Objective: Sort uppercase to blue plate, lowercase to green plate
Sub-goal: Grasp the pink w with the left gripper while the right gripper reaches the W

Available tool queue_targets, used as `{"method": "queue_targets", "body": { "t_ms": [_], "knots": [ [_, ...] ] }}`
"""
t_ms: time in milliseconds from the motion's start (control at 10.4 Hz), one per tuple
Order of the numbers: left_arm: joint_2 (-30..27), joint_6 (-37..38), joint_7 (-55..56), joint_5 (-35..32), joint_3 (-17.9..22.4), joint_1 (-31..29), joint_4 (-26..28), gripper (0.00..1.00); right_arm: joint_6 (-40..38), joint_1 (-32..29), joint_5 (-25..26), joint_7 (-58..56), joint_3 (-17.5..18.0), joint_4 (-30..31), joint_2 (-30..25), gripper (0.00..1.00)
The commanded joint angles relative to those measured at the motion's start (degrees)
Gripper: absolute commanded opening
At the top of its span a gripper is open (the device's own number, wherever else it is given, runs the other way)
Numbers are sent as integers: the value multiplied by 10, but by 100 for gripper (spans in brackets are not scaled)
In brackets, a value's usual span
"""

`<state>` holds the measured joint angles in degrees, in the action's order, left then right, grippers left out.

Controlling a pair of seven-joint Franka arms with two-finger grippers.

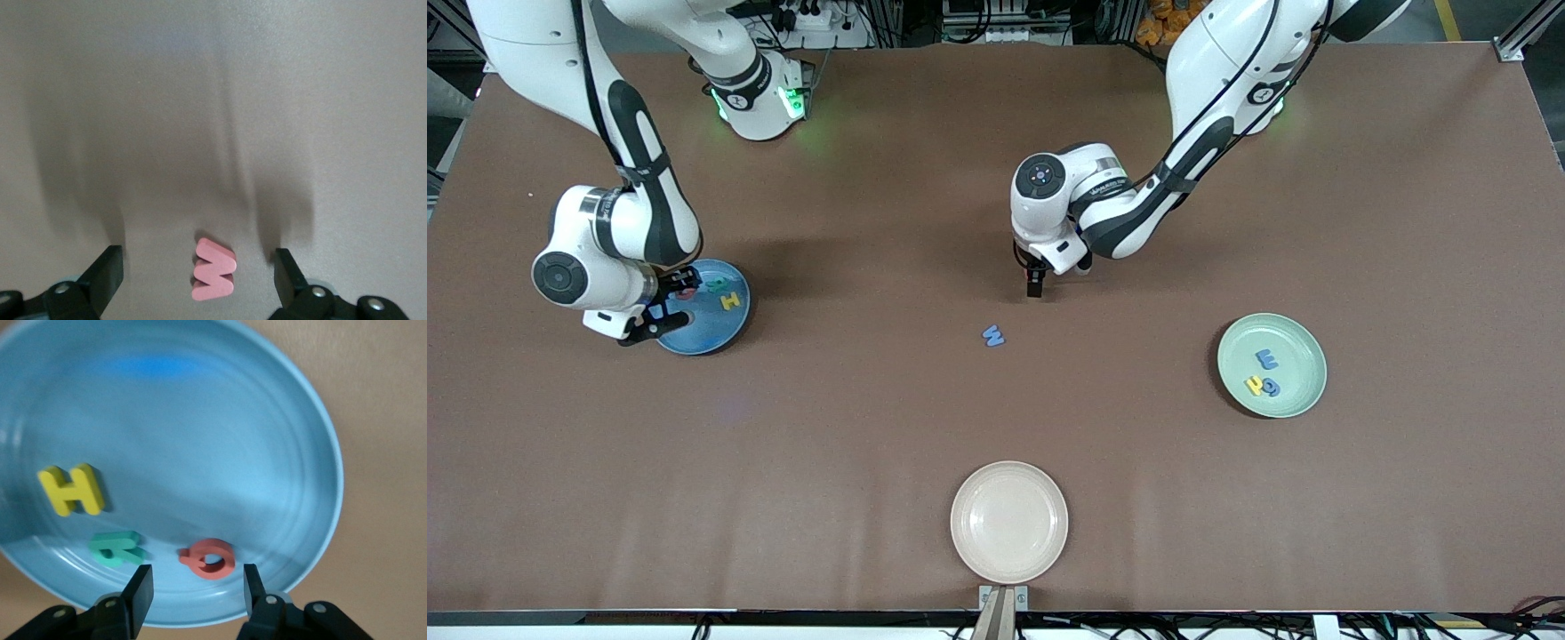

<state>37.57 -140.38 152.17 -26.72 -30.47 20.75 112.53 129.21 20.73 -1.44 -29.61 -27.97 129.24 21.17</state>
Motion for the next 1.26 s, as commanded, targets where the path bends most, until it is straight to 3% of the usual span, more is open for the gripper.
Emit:
{"method": "queue_targets", "body": {
  "t_ms": [0,290,580,676,773,966,1159],
  "knots": [
    [-1,-18,18,-18,1,0,11,100,-40,12,-19,37,10,-27,-24,63],
    [3,-29,21,-28,2,2,11,100,-69,14,-19,138,85,-52,-32,62],
    [4,-31,23,-28,6,2,10,100,-58,14,-23,197,132,-79,-37,62],
    [4,-31,29,-28,11,3,9,40,-55,15,-41,225,147,-90,-34,62],
    [4,-31,37,-29,11,0,8,0,-49,16,-53,266,171,-100,-31,61],
    [4,-30,43,-28,14,2,8,0,0,20,-52,393,238,-101,-27,60],
    [-1,-27,41,-29,14,-1,8,0,36,36,-50,479,276,-124,-3,55]
  ]
}}
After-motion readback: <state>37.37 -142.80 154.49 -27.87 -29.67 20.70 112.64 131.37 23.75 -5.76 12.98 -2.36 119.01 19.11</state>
